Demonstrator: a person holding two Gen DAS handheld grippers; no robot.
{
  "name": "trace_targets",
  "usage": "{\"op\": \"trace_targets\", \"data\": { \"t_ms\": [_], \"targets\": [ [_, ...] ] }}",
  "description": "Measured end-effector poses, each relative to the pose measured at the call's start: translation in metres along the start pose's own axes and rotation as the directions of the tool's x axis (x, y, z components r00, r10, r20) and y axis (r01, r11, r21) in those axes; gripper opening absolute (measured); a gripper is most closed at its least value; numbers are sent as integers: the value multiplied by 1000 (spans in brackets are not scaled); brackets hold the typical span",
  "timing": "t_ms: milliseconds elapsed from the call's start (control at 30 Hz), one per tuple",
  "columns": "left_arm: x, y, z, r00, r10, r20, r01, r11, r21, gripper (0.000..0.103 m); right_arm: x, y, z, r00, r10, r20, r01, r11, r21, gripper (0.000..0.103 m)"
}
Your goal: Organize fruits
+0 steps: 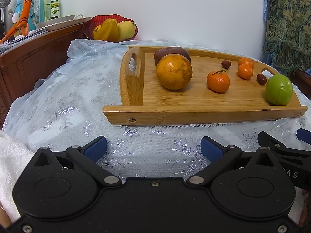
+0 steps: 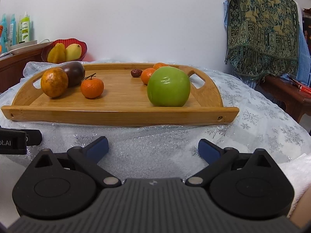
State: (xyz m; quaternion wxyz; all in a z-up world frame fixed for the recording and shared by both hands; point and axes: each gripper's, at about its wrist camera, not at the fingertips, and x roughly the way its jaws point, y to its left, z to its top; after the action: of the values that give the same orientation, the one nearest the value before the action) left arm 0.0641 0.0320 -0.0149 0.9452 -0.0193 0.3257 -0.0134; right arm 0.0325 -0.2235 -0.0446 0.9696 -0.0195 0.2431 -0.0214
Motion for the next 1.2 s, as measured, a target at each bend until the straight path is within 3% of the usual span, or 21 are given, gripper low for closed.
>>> {"op": "trace_targets", "data": {
  "t_ms": [1200],
  "targets": [
    [1, 1, 0, 1000, 3, 2, -3, 1000, -11, 103, -1, 1, 0, 1000, -4, 3, 4, 1000, -4, 103]
  ]
}}
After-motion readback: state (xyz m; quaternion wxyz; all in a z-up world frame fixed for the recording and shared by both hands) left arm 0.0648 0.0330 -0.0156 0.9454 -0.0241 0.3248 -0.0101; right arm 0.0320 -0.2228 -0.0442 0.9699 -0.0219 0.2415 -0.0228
